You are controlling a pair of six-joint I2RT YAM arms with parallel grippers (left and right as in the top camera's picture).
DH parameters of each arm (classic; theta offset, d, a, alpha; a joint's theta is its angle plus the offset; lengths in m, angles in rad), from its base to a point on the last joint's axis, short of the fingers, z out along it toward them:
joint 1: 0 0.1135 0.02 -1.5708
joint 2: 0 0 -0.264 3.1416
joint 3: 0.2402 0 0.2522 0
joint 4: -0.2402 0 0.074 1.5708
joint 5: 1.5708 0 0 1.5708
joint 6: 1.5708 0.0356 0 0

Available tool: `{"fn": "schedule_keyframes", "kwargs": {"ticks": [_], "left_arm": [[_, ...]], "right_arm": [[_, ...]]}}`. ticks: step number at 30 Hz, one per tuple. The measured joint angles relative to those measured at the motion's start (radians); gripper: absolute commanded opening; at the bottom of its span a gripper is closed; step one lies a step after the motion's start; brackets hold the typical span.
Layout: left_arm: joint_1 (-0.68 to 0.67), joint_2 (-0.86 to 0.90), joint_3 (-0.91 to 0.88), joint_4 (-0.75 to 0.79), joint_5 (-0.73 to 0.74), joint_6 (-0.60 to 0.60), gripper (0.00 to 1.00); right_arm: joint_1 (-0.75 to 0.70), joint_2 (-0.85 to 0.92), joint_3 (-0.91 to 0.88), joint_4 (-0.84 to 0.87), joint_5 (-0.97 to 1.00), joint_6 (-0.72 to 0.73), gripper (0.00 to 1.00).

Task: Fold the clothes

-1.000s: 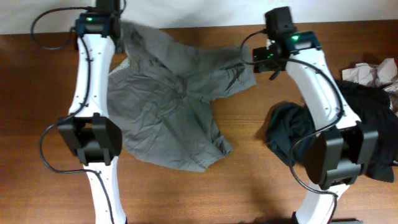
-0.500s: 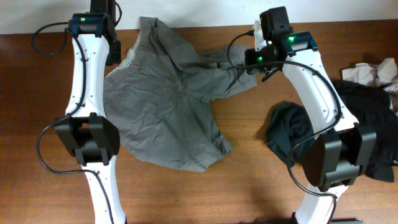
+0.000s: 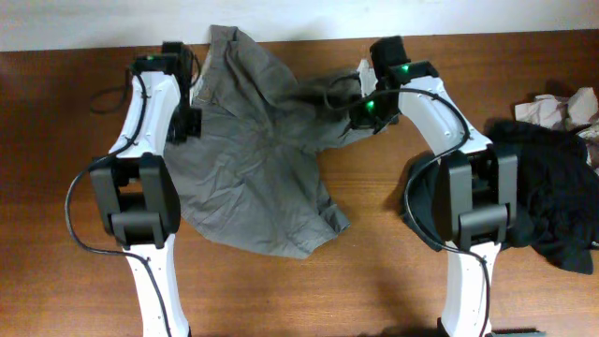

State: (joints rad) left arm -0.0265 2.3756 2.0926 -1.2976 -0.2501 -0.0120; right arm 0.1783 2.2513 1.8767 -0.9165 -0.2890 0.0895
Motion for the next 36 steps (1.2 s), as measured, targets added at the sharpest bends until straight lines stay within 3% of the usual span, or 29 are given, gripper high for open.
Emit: {"fn": "schedule_keyframes", "kwargs": {"ticks": [7, 19, 28, 36], "left_arm": [[0.007, 0.000, -0.040, 0.022, 0.000, 0.000, 0.01], [0.051, -0.012, -0.211, 0.039, -0.008, -0.041, 0.01], [0.048, -0.053, -0.296, 0.044, -0.015, -0.073, 0.01], [0.048, -0.053, -0.319, -0.041, -0.011, -0.101, 0.01]], "right_arm": [[0.020, -0.024, -0.001, -0.077, -0.035, -0.038, 0.04], [0.029, 0.002, -0.001, 0.119, 0.006, -0.036, 0.04], [0.029, 0.079, -0.001, 0.150, 0.106, -0.037, 0.04], [0.018, 0.114, 0.015, 0.035, 0.156, -0.036, 0.04]]}}
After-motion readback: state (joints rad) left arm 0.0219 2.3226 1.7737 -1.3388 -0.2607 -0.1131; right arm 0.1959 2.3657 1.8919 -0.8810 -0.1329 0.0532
